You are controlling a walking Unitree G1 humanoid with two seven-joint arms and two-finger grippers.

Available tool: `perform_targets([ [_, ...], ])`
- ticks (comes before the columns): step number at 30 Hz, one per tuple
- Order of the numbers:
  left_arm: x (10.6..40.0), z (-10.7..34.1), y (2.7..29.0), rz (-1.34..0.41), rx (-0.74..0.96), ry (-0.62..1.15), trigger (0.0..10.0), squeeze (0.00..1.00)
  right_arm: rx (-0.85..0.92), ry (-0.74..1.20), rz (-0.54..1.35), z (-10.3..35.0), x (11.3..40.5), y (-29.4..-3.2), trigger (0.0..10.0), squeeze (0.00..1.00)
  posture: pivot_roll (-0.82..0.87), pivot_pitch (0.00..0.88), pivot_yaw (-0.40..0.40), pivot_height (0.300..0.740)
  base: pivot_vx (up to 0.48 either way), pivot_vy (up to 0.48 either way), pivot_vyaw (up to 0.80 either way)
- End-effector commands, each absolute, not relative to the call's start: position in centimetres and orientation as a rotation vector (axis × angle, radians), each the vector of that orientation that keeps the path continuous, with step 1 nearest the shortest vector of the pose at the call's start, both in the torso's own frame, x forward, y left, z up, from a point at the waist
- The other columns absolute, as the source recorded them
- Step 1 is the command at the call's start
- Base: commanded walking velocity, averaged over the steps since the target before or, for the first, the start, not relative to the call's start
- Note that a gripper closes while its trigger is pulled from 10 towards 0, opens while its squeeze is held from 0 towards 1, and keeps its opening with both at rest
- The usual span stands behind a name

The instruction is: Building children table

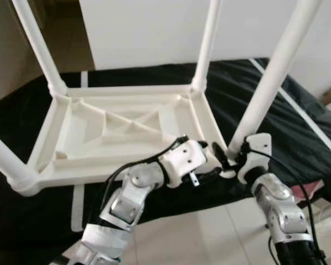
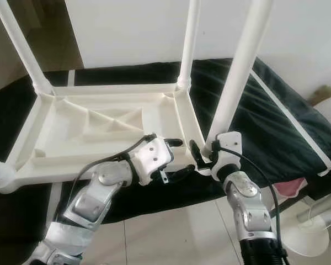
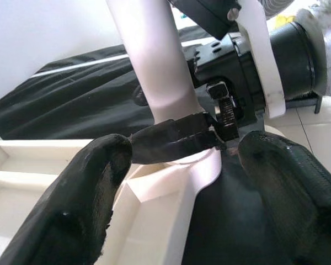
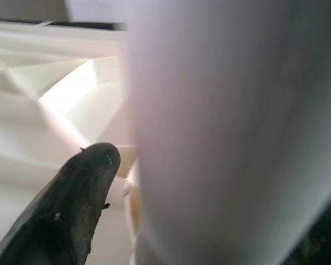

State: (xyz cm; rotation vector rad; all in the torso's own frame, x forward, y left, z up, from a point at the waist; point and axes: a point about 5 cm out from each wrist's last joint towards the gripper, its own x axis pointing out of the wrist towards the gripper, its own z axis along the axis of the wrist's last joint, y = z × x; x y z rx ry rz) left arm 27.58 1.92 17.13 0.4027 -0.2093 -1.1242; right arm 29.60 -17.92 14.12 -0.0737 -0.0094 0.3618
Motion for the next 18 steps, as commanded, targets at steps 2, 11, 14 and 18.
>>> perform_targets([
  [2,27.07,16.77,1.75,-1.175,0.402,-0.2,10.0,0.0,-0.075,-0.003,0.434,13.98,29.68,-17.3,10.0,0.0,-0.02,0.004,-0.027,0.74,0.0,0.0,0.0],
  [11,26.91,16.87,1.55,-1.188,0.392,-0.194,10.0,0.0,-0.131,0.011,0.532,13.74,30.15,-17.21,10.0,0.0,-0.01,0.0,-0.031,0.74,0.0,0.0,0.0],
  [14,26.89,16.84,1.55,-1.19,0.39,-0.193,10.0,0.0,-0.13,0.015,0.545,13.63,30.26,-17.26,8.4,0.0,-0.01,0.0,-0.031,0.74,0.0,0.0,0.0],
  [18,26.84,16.82,1.53,-1.19,0.387,-0.192,10.0,0.0,-0.135,0.032,0.541,13.16,30.27,-17.6,1.3,0.0,-0.01,0.001,-0.034,0.74,0.0,0.0,0.0],
])
